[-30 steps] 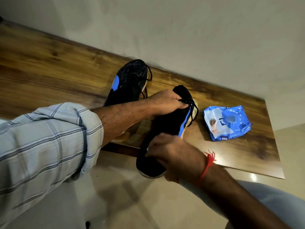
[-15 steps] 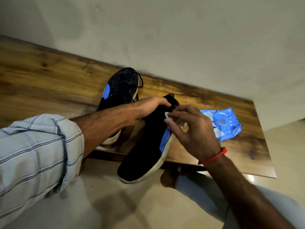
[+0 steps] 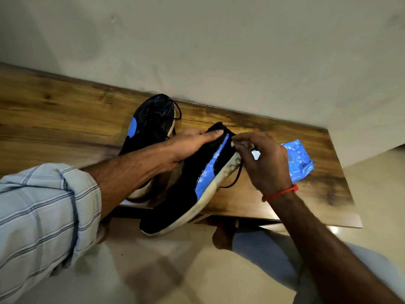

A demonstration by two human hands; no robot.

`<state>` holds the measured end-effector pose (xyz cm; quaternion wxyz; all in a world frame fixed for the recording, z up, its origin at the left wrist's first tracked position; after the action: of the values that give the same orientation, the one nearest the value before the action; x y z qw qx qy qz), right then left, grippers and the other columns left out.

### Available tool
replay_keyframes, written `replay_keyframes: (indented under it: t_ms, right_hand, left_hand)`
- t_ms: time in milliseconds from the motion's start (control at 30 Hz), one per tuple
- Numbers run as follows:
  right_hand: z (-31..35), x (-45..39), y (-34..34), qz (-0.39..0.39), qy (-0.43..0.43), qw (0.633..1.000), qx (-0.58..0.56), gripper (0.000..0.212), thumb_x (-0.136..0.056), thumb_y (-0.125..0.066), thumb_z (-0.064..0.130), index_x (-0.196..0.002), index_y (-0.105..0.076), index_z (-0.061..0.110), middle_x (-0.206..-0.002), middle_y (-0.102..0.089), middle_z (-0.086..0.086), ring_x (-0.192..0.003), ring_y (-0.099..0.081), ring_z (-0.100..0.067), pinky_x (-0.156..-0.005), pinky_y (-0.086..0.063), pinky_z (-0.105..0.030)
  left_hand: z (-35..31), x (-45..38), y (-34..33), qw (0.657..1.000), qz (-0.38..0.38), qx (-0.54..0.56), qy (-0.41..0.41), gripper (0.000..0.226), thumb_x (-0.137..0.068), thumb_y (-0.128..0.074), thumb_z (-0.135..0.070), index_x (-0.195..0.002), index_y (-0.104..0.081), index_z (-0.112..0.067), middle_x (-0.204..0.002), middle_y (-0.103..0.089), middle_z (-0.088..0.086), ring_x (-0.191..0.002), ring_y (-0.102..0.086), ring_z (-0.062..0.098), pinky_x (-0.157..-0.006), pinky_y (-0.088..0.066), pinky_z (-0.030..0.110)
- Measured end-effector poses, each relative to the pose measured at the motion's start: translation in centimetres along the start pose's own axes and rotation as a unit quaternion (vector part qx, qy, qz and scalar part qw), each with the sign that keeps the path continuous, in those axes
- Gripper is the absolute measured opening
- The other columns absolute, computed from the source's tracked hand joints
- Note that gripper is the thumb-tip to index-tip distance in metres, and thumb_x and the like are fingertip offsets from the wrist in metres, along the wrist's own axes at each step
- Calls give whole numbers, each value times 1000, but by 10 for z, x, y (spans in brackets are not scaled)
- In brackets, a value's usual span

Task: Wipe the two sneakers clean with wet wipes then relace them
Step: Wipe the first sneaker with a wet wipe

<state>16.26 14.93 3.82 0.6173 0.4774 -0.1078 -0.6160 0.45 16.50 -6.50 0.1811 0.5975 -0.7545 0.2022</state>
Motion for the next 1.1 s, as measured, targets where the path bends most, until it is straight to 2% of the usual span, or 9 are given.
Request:
replay_keyframes:
  t_ms: [67, 133, 233, 367, 467, 700, 867, 1000, 1100]
  right_hand:
    - [21, 10, -4, 19, 39, 999, -28, 12, -87, -71, 2, -95, -74, 11, -95, -71, 2, -90, -64, -11, -83, -50, -22]
    - [61, 31, -21, 78, 127, 987, -51, 15, -86, -70, -4, -97, -73, 5, -98, -71, -4, -92, -65, -18, -86, -51, -28]
    - [92, 54, -39, 146, 243, 959, -30, 17, -85, -69, -7, -100, -72, 0, -104, -68, -12, -93, -62, -29, -87, -49, -31]
    - [33, 9, -3, 43, 137, 989, 42, 18, -84, -69, -7, -97, -74, 3, -100, -70, -10, -96, -63, -27, -93, -46, -24]
    - [11, -9, 19, -20, 73, 995, 58, 16, -84, -69, -5, -94, -74, 6, -96, -71, -8, -94, -66, -27, -94, -38, -10]
    - [74, 41, -25, 117, 205, 972, -12, 16, -86, -66, -6, -99, -73, 1, -104, -68, -11, -97, -63, -27, -91, -50, -31]
    - [15, -2, 21, -3, 76, 996, 45, 15, -84, -67, -6, -92, -73, 6, -96, -70, -6, -93, -64, -24, -90, -44, -20]
    - [66, 36, -14, 63, 158, 985, -5, 16, -87, -64, -7, -98, -71, 2, -101, -68, -8, -97, -61, -23, -91, -48, -27]
    - [43, 21, -3, 32, 136, 990, 19, 15, -86, -64, -6, -97, -71, 2, -100, -68, -10, -97, -63, -26, -92, -48, -28]
  left_hand:
    - [-3, 1, 2, 1000, -13, -9, -9, 51, -89, -70, -54, -104, -73, -6, -90, -77, 11, -68, -69, 16, -61, -54, 24]
    - [-7, 2, 4, 999, -31, -17, -20, 39, -92, -68, -51, -80, -67, -14, -64, -67, 2, -47, -57, 8, -46, -43, 19]
    - [-11, 4, 1, 998, -29, -17, -45, 40, -93, -69, -45, -64, -58, -19, -49, -56, -7, -39, -49, 6, -41, -37, 18]
    - [-16, 8, 2, 998, -23, 5, -51, 35, -89, -72, -47, -77, -70, -14, -66, -69, 2, -51, -61, 13, -51, -47, 23]
    - [-17, 10, -5, 998, -13, -8, -62, 38, -93, -68, -44, -67, -68, -17, -59, -67, -1, -45, -58, 10, -45, -43, 19]
    - [-11, 12, -14, 998, 0, 36, -57, 42, -95, -66, -42, -61, -62, -18, -55, -58, -3, -47, -49, 11, -47, -38, 22]
    - [-19, 15, -8, 998, -11, -15, -57, 36, -97, -64, -41, -71, -66, -17, -54, -64, -6, -43, -56, 6, -43, -42, 17]
    - [-17, 17, -20, 997, 20, 0, -71, 48, -98, -63, -39, -55, -68, -19, -52, -61, -5, -42, -54, 6, -43, -40, 16]
    - [-22, 14, -14, 997, 8, 13, -75, 41, -95, -65, -43, -64, -72, -18, -59, -67, -2, -47, -59, 9, -49, -45, 19]
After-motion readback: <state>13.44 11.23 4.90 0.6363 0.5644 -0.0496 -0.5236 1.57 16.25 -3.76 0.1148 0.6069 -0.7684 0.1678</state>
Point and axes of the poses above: each hand's wrist, its own x-axis away from the middle knuckle, its own y-axis out of the back of the hand, z = x × y, the point moved 9 cm from there along -x, towards the middle knuckle
